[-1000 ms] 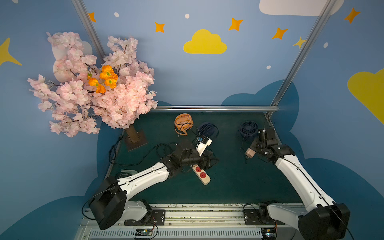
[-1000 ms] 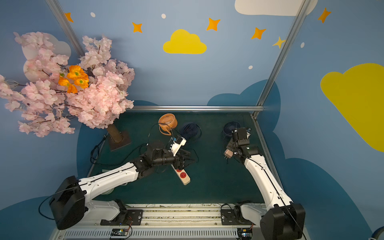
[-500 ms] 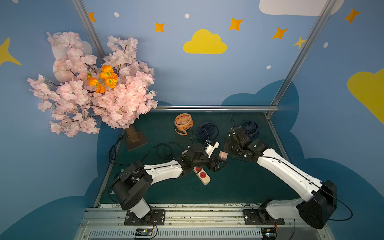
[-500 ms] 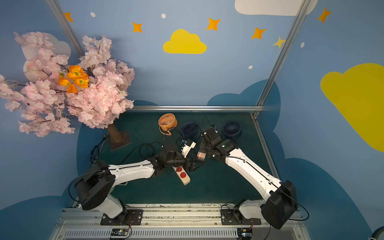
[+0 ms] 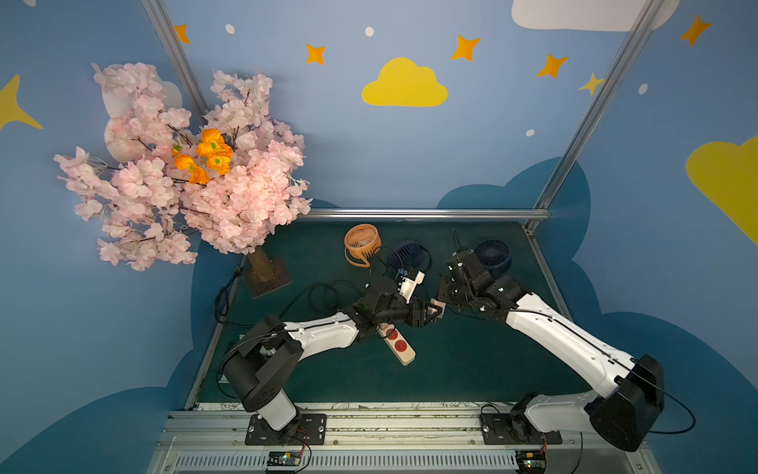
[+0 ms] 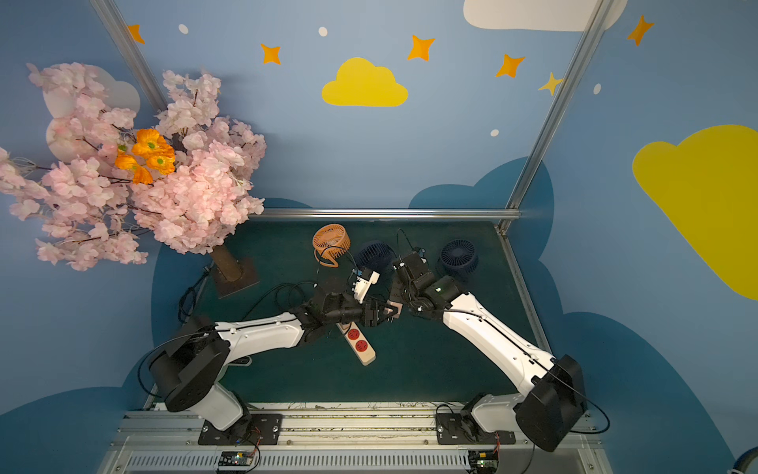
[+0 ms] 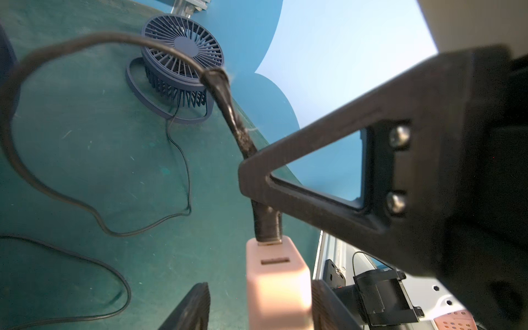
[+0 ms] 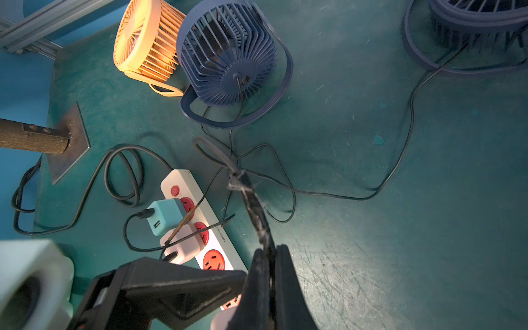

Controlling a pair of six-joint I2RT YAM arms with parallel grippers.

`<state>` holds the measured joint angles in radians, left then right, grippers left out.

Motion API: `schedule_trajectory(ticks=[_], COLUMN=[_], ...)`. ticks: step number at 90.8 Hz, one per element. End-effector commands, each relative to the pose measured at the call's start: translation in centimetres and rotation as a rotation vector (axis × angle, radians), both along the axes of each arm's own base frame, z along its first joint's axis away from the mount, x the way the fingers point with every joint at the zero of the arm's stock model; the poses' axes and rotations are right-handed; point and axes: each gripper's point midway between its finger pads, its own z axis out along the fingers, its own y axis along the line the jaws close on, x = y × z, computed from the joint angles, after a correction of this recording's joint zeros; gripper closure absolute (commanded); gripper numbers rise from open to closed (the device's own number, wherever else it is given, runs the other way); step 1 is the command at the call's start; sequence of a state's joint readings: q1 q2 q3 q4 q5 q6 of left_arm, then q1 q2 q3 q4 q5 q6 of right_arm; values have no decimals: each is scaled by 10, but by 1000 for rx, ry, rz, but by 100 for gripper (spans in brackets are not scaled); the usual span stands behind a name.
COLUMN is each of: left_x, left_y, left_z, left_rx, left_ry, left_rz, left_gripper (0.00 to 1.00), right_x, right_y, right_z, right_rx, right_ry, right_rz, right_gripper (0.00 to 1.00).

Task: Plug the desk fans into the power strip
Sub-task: Pick up the plug from the center of the board.

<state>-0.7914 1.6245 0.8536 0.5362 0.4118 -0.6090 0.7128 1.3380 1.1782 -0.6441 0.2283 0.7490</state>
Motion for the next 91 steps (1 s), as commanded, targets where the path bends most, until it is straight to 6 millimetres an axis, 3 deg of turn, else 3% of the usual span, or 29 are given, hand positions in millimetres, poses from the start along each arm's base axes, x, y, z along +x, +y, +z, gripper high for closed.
schedule_trajectory(ticks=[1,15,28,34,35,36,38,41,47,53,68,91], left_x=[-5,-11,-15,-14,-14,-14,-13,-12,-9,-7,-19,-56], left_y=[-5,-8,-9,-7,-6,-6,-4,-1,7,16,36,59], left_z=[0,-4,-3,-1,0,0,2,3,8,16,39,92], left_rx=[-14,-10,-13,-13,-14,-13,-13,-12,-20,-40,-66,-174], left_ry=[0,8,4,-10,-15,-18,-25,-33,-41,-50,-80,-53], left_rz=[-27,-45,-55,-47,-46,-42,-35,-28,-21,-37,-203,-483], left_gripper=[44,57,78,87,89,90,92,95,96,96,95,91], right_x=[6,5,3,1,1,1,0,-2,-5,-10,-45,-82], right_y=[2,0,-2,-6,-6,-8,-10,-11,-15,-17,-2,14], right_z=[13,10,9,12,12,13,16,18,28,37,60,84], right_rx=[20,14,13,22,22,25,30,36,65,111,313,590], right_ry=[-42,-38,-32,-35,-35,-39,-48,-52,-93,-147,-270,-192], right_rz=[-20,-27,-18,-16,-16,-17,-12,2,43,98,489,761], right_gripper=[100,100,99,70,70,61,52,44,34,30,22,22])
